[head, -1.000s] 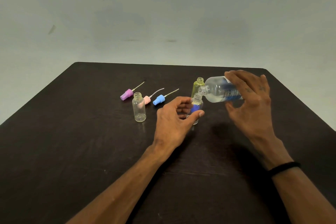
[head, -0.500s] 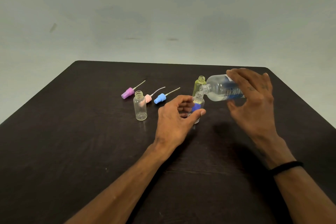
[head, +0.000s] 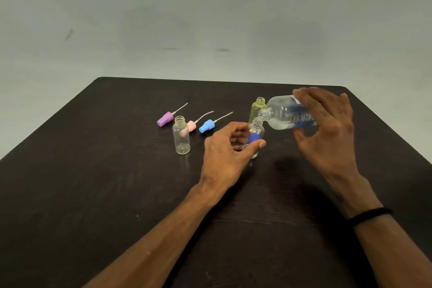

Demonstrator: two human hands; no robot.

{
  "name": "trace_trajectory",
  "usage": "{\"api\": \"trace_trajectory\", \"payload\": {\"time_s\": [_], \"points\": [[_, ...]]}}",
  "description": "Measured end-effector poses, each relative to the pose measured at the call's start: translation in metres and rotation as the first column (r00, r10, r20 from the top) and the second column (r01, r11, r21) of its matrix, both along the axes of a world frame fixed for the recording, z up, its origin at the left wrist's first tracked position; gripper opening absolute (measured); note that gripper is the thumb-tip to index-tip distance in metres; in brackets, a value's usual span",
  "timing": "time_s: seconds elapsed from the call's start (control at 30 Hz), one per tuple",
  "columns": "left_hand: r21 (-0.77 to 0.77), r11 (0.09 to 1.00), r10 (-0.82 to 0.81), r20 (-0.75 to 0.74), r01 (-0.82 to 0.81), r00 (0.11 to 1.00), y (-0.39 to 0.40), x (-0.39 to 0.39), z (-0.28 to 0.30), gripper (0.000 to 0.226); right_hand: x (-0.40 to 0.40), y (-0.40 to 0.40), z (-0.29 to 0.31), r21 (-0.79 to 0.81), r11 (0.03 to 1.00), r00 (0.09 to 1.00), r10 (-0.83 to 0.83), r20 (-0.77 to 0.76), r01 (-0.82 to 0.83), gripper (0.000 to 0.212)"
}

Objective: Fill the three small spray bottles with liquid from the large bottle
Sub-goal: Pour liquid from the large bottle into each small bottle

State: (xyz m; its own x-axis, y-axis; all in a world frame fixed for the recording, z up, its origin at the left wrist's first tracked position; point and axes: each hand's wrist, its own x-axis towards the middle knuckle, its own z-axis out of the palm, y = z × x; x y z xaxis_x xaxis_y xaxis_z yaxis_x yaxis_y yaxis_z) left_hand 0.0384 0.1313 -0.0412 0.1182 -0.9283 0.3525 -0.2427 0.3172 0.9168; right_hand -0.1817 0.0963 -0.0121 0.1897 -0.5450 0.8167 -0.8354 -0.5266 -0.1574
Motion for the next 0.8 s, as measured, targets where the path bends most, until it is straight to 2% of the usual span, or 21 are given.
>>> {"api": "trace_trajectory", "payload": {"time_s": [0.8], "points": [[0.001,1.000,-0.003,-0.005,0.003,1.000,0.0005,-0.0007,-0.0004,0.045,0.0001,0.0002,0.0014,-0.004,1.000,1.000,0.002,-0.002,-0.002,0.082]]}}
